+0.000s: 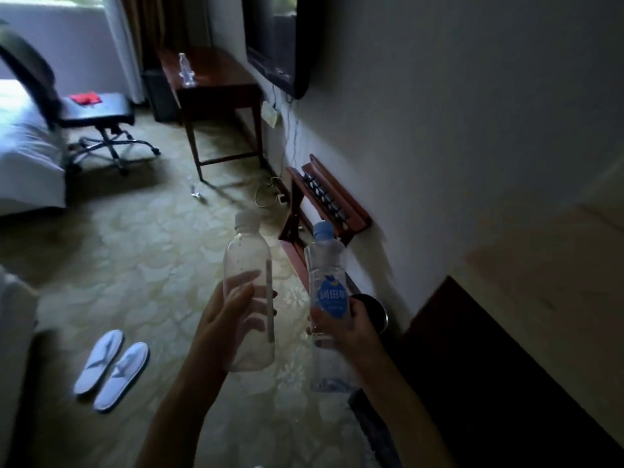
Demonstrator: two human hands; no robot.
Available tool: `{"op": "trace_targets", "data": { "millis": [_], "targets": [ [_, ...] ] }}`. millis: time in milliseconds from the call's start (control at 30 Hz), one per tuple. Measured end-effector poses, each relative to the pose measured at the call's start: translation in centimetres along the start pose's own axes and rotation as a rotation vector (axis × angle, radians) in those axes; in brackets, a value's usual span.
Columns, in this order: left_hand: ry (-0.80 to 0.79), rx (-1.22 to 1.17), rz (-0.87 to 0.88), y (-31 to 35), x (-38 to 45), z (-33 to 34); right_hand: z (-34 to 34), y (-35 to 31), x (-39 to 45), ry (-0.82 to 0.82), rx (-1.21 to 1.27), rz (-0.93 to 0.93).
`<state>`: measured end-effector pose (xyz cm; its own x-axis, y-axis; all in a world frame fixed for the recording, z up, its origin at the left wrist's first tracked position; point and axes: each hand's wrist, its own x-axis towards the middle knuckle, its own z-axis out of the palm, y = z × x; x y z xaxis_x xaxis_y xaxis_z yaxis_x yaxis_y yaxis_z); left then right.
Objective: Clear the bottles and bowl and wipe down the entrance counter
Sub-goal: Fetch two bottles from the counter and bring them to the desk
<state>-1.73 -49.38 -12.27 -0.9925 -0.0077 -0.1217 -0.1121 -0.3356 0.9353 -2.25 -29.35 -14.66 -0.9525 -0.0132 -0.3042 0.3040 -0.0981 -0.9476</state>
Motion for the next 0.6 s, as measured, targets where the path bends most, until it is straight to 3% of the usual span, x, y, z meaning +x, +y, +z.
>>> {"op": "trace_targets", "data": {
  "millis": [233,600],
  "targets": [
    [0.143,0.073,0.051,5.0,8.6,-11.9,11.7,-1.3,10.5,-0.103,-0.099,0.023],
    [0.335,0.096,0.002,5.3,28.9,-25.3,25.5,-1.7,35.1,-0.279,-0.193,0.104]
  ]
}}
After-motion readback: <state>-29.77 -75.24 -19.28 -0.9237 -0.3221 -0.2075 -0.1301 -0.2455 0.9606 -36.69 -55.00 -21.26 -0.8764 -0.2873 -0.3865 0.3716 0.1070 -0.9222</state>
